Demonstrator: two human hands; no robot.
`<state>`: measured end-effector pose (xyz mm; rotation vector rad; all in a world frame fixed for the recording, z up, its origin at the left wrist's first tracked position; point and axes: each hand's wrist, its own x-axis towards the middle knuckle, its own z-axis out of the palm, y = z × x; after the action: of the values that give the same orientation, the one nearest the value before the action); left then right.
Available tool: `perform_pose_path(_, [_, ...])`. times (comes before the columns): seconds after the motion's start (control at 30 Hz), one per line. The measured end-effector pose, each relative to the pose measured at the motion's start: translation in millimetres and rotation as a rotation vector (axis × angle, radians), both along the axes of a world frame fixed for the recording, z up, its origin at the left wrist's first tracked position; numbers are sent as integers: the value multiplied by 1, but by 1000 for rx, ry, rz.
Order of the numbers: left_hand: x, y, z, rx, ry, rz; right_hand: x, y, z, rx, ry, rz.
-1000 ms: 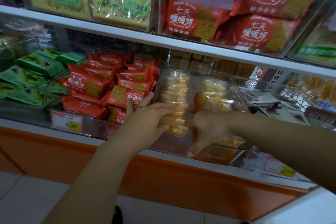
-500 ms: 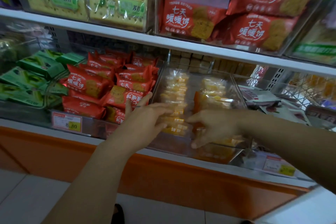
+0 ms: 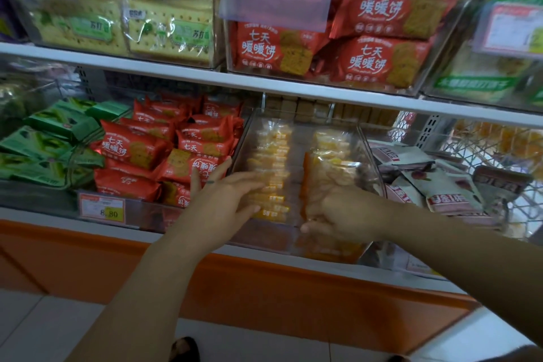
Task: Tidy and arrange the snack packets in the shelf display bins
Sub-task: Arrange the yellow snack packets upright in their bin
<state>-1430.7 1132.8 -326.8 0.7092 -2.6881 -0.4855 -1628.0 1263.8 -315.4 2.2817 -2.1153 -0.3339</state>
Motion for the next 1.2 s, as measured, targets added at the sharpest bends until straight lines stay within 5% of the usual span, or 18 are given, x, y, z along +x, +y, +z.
perform_pose_path(0.23, [-25,25,23,-164,136,-131,-35,67,17,-520,-318,-157])
perform_pose_path(0.4, [-67,36,34,-275,-194,-231,-48,90,-13,-604,-308,-239])
perform_pose_path(0.63, [-91,49,47,-156,-449,-317,-46,91,-38,-727,-469,-196])
perform_pose_path(1.2, [-122,65,50,-187,-572,-344,-41,89,-42,-749,-412,-130])
